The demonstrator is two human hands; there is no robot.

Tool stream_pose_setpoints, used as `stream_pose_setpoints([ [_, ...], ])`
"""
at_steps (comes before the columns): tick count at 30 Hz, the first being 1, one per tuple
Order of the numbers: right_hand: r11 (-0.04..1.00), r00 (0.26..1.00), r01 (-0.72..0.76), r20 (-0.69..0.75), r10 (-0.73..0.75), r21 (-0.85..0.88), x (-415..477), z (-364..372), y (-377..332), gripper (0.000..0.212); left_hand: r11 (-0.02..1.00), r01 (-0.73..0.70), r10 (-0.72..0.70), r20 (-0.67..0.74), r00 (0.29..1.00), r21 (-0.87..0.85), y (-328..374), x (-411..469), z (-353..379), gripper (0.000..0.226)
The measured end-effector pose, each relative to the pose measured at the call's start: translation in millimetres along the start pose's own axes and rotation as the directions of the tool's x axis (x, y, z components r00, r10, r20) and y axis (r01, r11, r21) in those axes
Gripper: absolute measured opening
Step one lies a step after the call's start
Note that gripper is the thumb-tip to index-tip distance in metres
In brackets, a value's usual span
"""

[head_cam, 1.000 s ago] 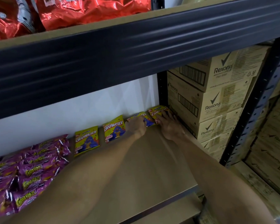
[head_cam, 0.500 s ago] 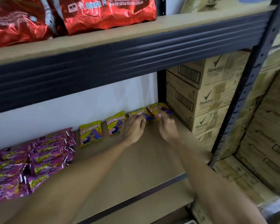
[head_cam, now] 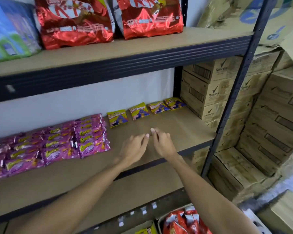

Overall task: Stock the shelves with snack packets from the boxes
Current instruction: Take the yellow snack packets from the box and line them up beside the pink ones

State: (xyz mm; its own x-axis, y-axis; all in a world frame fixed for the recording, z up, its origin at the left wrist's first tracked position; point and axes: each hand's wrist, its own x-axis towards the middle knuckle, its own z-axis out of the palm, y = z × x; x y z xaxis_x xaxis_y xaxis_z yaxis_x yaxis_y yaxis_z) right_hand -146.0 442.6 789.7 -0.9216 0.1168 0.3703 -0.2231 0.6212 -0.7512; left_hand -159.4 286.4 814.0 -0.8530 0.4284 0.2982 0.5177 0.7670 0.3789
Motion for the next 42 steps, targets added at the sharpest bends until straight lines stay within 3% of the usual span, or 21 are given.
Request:
stream_pose_setpoints([
  [11, 0.995, 0.995, -0.01, 0.097, 0.0, 0.097, -140, 109, -80, 0.039, 0.949, 0.253, -0.251, 0.033, 0.967, -0.189, -70, -188, -25, 0.052],
  [18, 0.984, 0.95, -0.175, 0.267, 0.163, 0.025, -231, 187, -81, 0.042, 0.9, 0.379, -0.357, 0.135, 0.924, -0.216, -108, -279, -20, 0.057],
  [20, 0.976, 0.92, -0.217, 0.33, 0.212, -0.021, -256, 199, -82, 0.038, 0.904, 0.403, -0.37, 0.208, 0.905, -0.144, -118, -305, -14, 0.062],
  [25, 0.925, 0.805, -0.343, 0.455, 0.38, -0.164, -318, 224, -74, 0.045, 0.803, 0.592, -0.512, 0.427, 0.745, -0.069, -161, -379, 26, 0.075],
  [29, 0.873, 0.702, -0.418, 0.521, 0.486, -0.251, -360, 233, -58, 0.046, 0.751, 0.655, -0.511, 0.558, 0.654, -0.081, -171, -415, 44, 0.058],
  [35, 0.75, 0.51, -0.537, 0.559, 0.654, -0.387, -391, 248, -12, 0.032, 0.686, 0.727, -0.498, 0.71, 0.498, -0.029, -183, -435, 93, 0.052],
  [42, 0.773, 0.497, -0.433, 0.592, 0.634, -0.464, -399, 284, 77, 0.04, 0.65, 0.759, -0.525, 0.751, 0.4, 0.05, -209, -448, 194, 0.047],
])
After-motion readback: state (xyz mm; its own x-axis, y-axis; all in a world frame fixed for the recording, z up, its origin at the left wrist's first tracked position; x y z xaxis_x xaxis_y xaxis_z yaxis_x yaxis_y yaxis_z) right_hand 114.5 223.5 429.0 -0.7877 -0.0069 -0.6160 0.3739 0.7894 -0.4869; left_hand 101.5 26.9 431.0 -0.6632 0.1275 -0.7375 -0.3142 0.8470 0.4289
